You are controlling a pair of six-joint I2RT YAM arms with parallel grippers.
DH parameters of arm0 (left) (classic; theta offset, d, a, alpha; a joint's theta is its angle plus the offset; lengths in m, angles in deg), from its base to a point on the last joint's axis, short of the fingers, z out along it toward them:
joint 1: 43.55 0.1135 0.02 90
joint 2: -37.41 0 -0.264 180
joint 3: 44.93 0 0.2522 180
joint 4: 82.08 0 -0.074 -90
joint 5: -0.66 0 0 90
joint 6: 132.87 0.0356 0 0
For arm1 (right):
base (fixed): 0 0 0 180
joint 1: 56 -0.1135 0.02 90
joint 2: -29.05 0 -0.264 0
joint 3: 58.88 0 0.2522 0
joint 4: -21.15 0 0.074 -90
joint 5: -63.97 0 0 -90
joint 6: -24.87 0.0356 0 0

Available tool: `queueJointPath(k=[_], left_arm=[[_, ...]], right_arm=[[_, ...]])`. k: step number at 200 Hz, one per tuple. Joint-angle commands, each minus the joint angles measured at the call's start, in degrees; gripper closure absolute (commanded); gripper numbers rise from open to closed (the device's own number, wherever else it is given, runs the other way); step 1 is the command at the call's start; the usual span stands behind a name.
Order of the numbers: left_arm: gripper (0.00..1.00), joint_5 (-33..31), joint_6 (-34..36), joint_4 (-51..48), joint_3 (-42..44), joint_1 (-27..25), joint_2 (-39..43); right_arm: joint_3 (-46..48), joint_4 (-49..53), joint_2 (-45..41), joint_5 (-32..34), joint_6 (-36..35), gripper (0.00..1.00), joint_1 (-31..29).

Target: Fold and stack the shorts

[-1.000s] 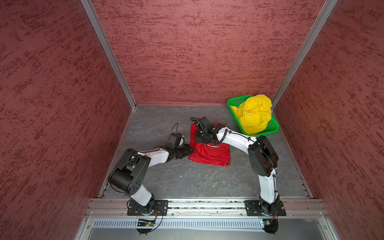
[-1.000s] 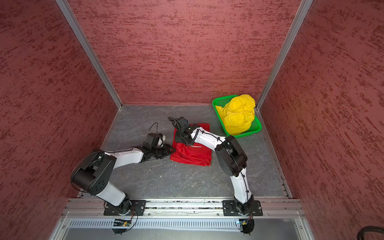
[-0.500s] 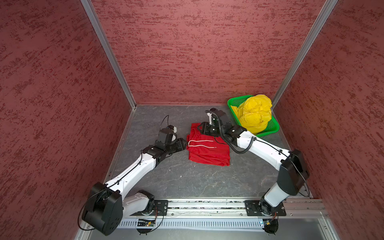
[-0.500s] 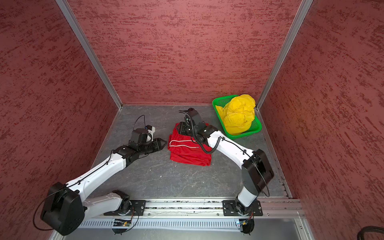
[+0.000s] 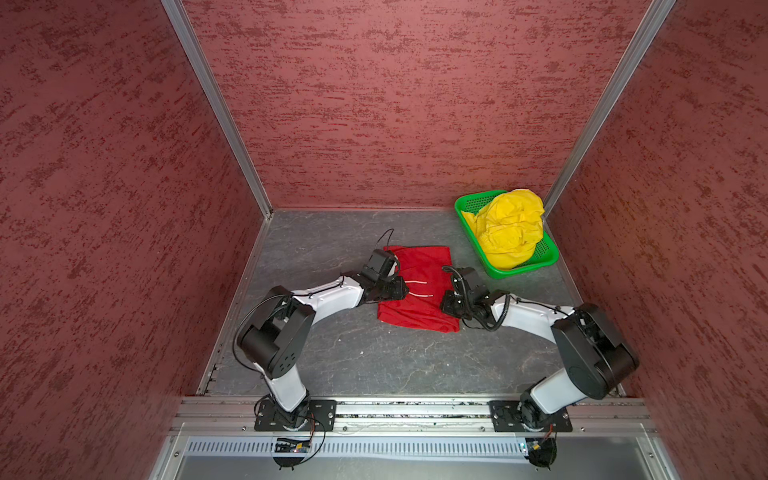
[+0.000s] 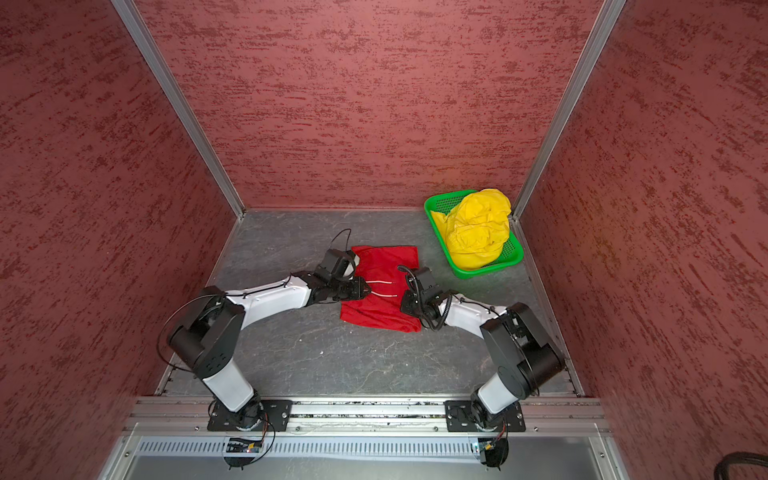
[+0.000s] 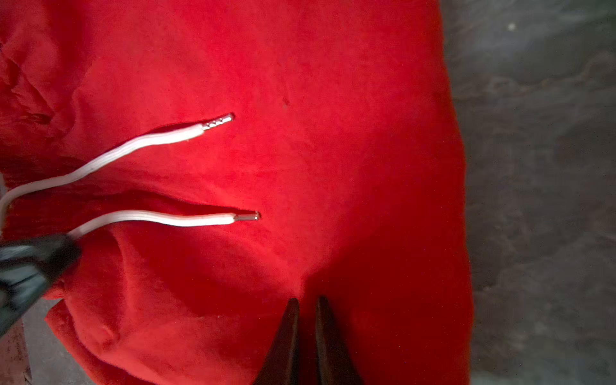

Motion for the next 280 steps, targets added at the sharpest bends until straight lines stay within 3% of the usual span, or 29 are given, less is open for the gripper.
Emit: queueJointPath(k=[1, 36, 66, 86, 110, 140, 173, 235, 258, 280], left_arm=[[0.62, -2.00, -0.13, 0.66, 1.17, 2.70, -2.83], [0.60, -3.75, 0.26, -0.45, 6.96, 8.62, -1.09], [0.57, -6.24, 2.39, -2.16, 11.13, 15.11, 5.52], [0.47, -7.35, 5.18, -5.48, 10.95, 17.90, 9.96], [0.30, -10.27, 9.21, -11.05, 8.69, 16.42, 16.07], [0.12, -18.16, 12.25, -16.23, 5.41, 9.67, 19.54], [0.03, -23.37, 10.26, -22.25, 0.19, 8.81, 13.15], [0.00, -14.78, 12.50, -24.19, -7.65, 17.88, -4.02], [0.00, -14.70, 15.14, -25.68, -11.46, 21.80, -7.98], [0.03, -10.55, 16.77, -26.15, -14.58, 25.85, -9.51]], right_arm=[[3.11, -8.72, 1.80, -1.69, 4.29, 0.87, -0.87], [5.60, -15.30, 4.83, -2.59, 8.75, 0.87, -5.62], [-0.30, -20.36, 10.56, -3.65, 10.59, 0.87, -10.22], [-8.07, -21.03, 14.78, -4.96, 9.18, 0.74, -12.14], [-13.37, -20.93, 13.82, -5.13, 6.87, 0.61, -12.29], [-11.75, -17.80, 6.48, -1.60, 3.45, 0.52, -12.06], [-6.36, -14.45, -0.93, 1.52, 2.32, 0.50, -10.94], [0.93, -15.86, -5.77, 2.69, 3.46, 0.49, -10.25], [2.39, -16.04, -6.65, 2.88, 3.43, 0.49, -9.97], [3.32, -15.58, -6.78, 3.15, 3.03, 0.49, -9.58]])
